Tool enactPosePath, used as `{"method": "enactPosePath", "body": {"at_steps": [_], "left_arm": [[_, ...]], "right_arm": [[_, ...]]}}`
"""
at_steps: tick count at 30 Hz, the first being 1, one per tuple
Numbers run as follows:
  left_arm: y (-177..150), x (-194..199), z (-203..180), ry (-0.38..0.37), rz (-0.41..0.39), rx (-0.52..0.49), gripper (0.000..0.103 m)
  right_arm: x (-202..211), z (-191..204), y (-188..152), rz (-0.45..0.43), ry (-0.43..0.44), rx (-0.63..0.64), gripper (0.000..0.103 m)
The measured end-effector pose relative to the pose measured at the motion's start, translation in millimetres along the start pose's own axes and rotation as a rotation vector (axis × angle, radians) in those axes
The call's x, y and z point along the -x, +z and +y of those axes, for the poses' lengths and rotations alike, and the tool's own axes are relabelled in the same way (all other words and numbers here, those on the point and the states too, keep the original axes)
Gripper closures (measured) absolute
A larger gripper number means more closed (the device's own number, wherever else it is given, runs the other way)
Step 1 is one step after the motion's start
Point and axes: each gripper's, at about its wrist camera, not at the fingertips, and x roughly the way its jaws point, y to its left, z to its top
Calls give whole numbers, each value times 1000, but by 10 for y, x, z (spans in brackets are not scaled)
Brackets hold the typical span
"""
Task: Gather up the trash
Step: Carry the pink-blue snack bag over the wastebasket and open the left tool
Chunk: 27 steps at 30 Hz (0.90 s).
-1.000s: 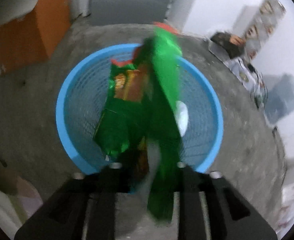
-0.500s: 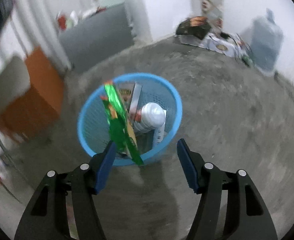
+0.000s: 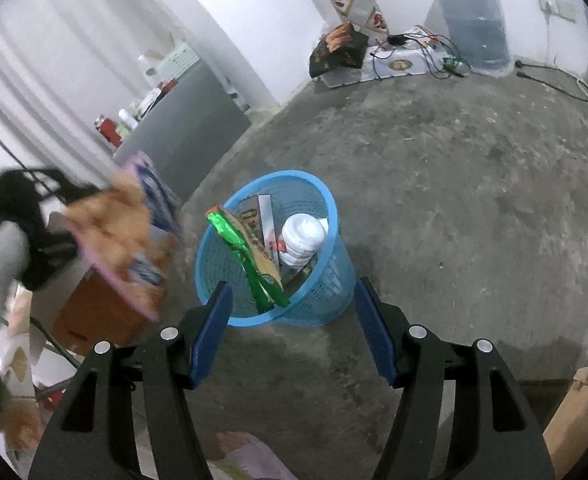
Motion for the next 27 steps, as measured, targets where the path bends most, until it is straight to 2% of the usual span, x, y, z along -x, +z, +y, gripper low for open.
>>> {"method": "enactPosePath", "body": {"at_steps": [3, 7, 9, 12, 14, 17, 20, 22, 27], "left_arm": [[113, -282, 243, -19, -15, 102, 92], [188, -584, 431, -23, -26, 157, 90], [234, -689, 530, -23, -25, 167, 78], [206, -789, 562, 16, -9, 124, 62], [192, -816, 526, 29, 11, 82, 60], [156, -791, 406, 31, 24, 35, 51], [116, -646, 142, 17, 16, -79, 43], [91, -547, 13, 13, 8, -127, 43], [22, -239, -215, 2, -16, -173, 43]], "right_arm": [[35, -40, 30, -10, 2, -15, 41], [30, -109, 46, -5, 4, -39, 41], [9, -122, 29, 6, 3, -43, 41], [-11, -109, 10, 21, 3, -39, 41], [-17, -93, 5, 27, 4, -35, 41], [-5, -73, 16, 25, 11, -32, 41], [28, -56, 41, 18, 20, -28, 41], [53, -41, 62, 12, 25, -27, 41], [188, 76, 127, -14, 44, -20, 41]]}}
